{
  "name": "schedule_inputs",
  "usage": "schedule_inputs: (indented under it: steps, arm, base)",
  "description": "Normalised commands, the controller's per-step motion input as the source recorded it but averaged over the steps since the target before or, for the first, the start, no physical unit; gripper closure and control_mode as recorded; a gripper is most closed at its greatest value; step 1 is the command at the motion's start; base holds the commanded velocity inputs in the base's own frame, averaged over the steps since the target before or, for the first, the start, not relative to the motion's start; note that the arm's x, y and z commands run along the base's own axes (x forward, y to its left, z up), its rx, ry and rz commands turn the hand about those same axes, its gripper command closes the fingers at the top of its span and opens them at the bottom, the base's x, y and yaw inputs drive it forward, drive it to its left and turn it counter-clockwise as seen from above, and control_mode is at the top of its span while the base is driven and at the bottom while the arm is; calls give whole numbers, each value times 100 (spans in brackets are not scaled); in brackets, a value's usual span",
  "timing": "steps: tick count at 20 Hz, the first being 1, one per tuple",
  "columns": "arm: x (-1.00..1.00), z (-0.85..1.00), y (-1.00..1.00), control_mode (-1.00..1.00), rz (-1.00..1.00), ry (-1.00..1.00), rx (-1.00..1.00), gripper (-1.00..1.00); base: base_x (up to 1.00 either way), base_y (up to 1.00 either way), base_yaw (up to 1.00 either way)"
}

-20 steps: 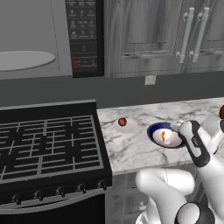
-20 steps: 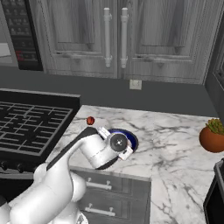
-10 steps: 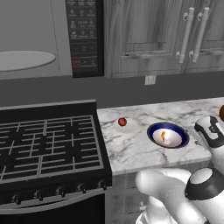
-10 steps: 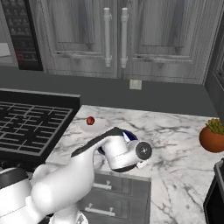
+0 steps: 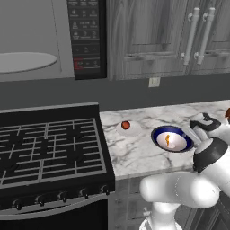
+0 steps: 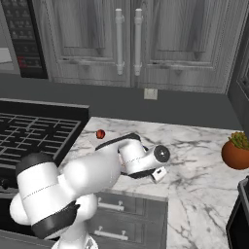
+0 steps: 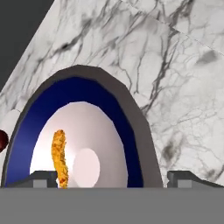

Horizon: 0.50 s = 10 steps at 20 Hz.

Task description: Remove the apple from the bowl and place it on the small plate. Then place the bowl with only the shrimp in the microwave, close the door, and press the start button to microwave the shrimp.

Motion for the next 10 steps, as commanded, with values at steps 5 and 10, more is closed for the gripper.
schedule_inputs:
  steps: [5,10]
  arm:
    - [26,-37,0,-100,0,2,0,-100]
    - [1,-10,0,-100,1,0,1,-100]
  base:
    - [0,0,0]
    - [0,0,0]
